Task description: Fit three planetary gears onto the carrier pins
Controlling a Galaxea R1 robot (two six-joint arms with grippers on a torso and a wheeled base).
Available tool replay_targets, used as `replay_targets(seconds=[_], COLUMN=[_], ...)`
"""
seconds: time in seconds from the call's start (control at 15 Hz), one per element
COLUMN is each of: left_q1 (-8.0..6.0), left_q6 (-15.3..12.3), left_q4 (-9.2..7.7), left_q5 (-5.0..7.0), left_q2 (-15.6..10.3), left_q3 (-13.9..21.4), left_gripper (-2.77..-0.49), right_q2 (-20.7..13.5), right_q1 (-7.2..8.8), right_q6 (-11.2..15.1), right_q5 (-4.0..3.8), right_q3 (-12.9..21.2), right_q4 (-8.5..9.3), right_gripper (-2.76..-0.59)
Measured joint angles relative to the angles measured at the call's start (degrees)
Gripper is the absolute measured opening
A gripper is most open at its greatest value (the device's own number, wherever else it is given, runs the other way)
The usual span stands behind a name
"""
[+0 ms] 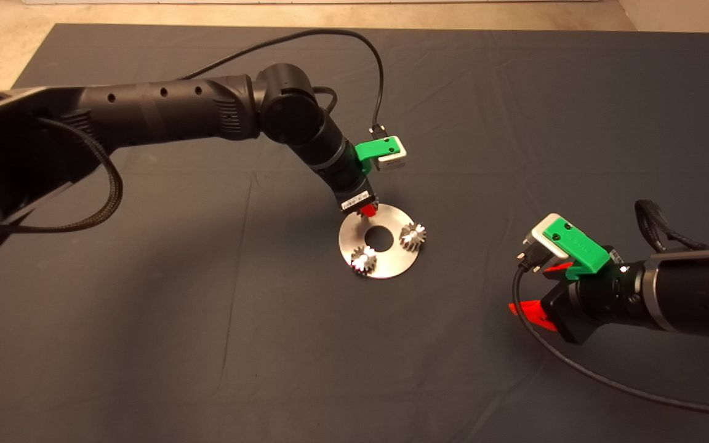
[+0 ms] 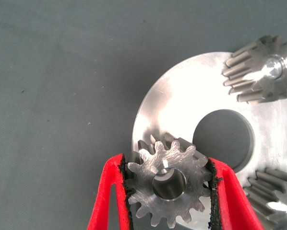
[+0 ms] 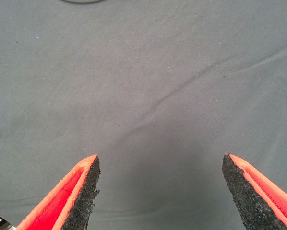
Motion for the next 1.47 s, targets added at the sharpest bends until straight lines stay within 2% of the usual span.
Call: replay_targets(seconds=[1.47], left_q1=[0.3], left_q6=[-0.03], left_q4=[1.24], left_q5=[0.0], left_q2=[-0.33], left_q3=[1.4], left_gripper=[-2.67], right_q2=[0.0], right_q1=[0.0], right_q6=[0.0], right_q5=[0.0], right_q3=[0.0], right_q4=[0.02], right_gripper=[-1.47])
